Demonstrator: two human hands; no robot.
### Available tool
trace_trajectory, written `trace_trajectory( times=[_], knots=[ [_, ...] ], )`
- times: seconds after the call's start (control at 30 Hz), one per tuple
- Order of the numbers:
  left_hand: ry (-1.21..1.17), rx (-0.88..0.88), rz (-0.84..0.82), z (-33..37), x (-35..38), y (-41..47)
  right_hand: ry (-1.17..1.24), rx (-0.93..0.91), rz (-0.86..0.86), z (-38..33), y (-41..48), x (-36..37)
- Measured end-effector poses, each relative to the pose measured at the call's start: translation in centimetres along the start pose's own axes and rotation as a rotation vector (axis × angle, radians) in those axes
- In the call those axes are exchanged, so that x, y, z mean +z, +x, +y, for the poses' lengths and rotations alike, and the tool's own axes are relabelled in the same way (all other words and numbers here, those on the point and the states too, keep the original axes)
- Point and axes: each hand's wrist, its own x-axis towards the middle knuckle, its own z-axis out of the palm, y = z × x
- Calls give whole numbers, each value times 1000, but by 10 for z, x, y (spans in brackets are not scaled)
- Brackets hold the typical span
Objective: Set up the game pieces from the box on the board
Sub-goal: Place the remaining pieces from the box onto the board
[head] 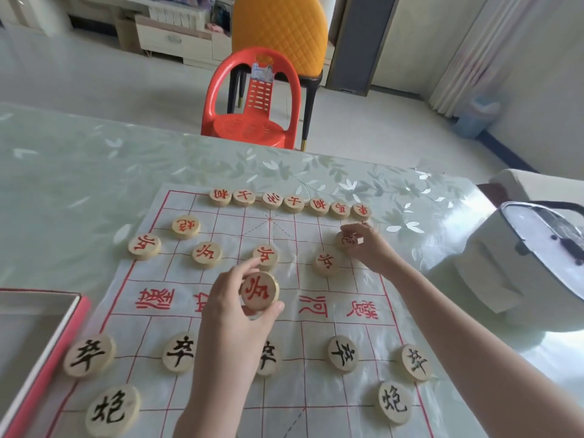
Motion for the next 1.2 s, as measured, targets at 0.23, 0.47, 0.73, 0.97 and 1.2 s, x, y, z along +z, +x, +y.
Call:
trace_trajectory(
  times=[0.23, 0.47, 0.73, 0.97, 1.2],
  knots=[
    [29, 18, -3, 5, 3, -1, -12, -42, 107, -9, -23, -9],
    [78, 59, -73, 11, 21, -9, 402, -130, -217, -78, -132, 13],
    [-44, 18, -187, 22, 44, -19, 579, 76, -125, -43, -133, -2],
    [29, 59, -133, 21, 36, -14, 223, 193, 201, 26, -77, -52],
    [37, 41, -108, 18, 24, -13, 101, 170, 203, 40, -50, -33]
  ],
)
